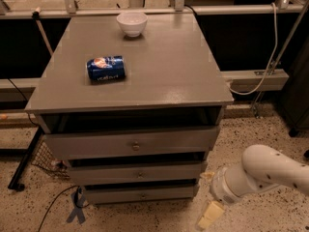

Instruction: Open bottom drawer

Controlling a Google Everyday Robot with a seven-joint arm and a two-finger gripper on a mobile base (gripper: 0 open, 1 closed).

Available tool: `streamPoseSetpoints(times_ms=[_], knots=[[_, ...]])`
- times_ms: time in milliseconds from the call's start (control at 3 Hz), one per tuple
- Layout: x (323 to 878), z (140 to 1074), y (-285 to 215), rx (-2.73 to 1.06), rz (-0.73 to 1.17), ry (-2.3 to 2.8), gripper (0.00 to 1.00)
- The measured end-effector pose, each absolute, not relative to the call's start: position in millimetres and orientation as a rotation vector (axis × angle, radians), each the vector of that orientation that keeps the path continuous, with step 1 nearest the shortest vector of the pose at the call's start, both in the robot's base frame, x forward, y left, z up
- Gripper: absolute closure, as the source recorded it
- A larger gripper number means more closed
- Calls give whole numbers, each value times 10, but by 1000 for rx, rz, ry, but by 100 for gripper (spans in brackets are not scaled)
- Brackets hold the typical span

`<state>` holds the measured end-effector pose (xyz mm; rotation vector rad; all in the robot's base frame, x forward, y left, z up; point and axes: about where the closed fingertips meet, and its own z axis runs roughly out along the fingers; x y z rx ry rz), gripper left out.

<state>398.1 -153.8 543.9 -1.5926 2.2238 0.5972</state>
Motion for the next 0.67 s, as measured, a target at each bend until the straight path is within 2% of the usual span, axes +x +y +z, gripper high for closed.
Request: streamPoseSetpoints(times_ms=[667], knots=[[4084,4858,-1303,-1571,675,2177,0]])
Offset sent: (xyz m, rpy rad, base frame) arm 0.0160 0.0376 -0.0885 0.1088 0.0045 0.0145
